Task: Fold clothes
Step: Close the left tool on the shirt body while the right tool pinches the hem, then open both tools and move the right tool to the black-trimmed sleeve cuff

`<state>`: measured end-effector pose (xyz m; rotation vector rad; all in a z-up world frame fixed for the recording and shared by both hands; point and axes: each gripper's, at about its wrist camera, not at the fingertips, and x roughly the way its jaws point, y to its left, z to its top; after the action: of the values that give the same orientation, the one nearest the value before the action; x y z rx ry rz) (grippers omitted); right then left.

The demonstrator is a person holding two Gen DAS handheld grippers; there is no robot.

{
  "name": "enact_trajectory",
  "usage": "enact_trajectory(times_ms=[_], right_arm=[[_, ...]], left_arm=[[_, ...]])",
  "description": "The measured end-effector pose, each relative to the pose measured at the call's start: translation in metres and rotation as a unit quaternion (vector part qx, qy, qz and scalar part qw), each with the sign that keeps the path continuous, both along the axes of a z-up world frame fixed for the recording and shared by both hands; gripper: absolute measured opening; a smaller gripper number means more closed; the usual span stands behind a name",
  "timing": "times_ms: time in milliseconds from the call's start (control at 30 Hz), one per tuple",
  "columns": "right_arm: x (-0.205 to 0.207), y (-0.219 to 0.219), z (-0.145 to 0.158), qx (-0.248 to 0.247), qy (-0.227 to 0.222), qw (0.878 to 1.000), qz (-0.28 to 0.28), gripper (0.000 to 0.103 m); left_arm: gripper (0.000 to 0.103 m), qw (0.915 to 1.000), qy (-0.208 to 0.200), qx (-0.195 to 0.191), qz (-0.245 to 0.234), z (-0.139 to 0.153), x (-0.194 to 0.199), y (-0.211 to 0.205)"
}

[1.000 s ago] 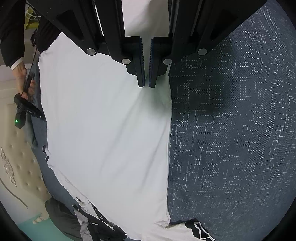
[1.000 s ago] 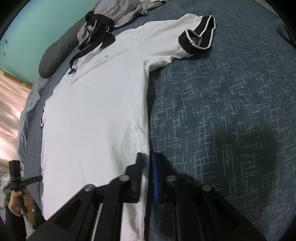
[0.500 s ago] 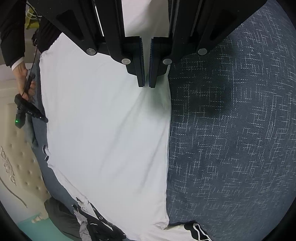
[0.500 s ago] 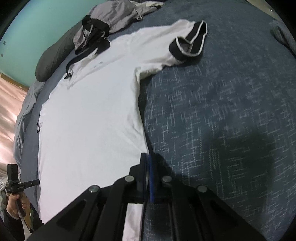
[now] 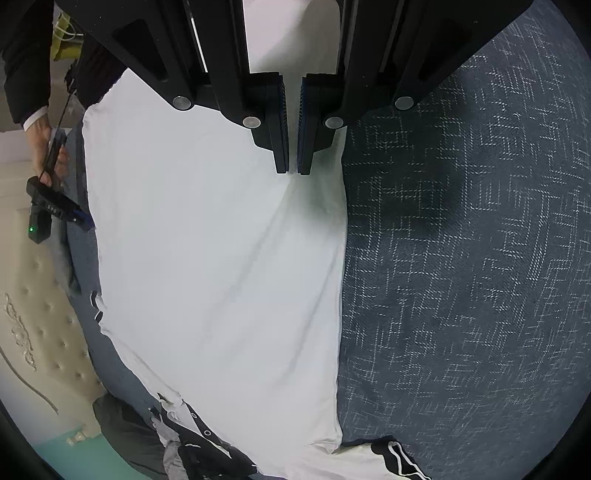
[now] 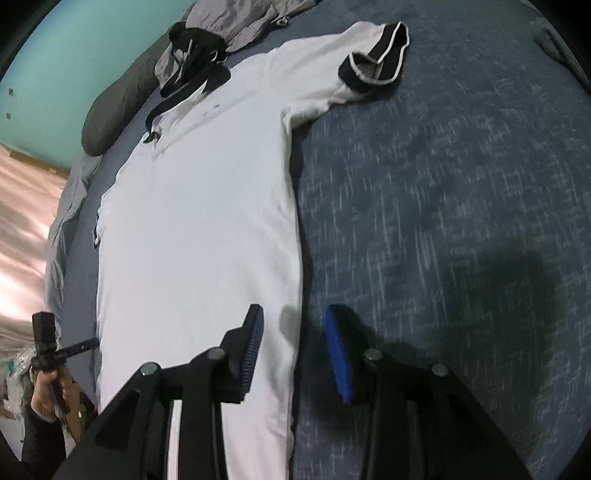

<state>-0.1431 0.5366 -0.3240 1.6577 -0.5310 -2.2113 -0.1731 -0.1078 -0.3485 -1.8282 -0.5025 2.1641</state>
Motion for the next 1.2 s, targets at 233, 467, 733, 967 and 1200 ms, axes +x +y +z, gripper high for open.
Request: enact_trajectory(times_ms=[233, 467, 733, 967, 1200], right_arm=[[0.004, 0.000, -0.004, 0.001, -0.001, 1.000, 0.000, 0.011], [0.007, -0.002, -0.007, 0.008, -0.001, 1.000, 0.001, 0.001], [0.004, 0.010, -0.008, 0.011, 0.003, 1.000, -0.018, 0.000], [-0.003, -0.011, -0.012, -0.004, -0.005, 1.000, 0.001, 0.009], [-0.008, -0.023, -0.014, 0.017, 0.000, 1.000, 0.012, 0.005]], left_arm=[[0.005, 1.0000, 0.005, 0.001, -0.001, 0.005, 0.009, 0.004], [0.005, 1.0000, 0.004, 0.001, 0.004, 0.004, 0.011, 0.005], [0.005, 0.9999, 0.007, 0.004, 0.012, 0.002, 0.013, 0.008], [0.005, 0.9998, 0.007, 0.010, 0.013, 0.002, 0.018, 0.013], [0.005, 0.9998, 0.006, 0.008, 0.015, 0.000, 0.023, 0.013]])
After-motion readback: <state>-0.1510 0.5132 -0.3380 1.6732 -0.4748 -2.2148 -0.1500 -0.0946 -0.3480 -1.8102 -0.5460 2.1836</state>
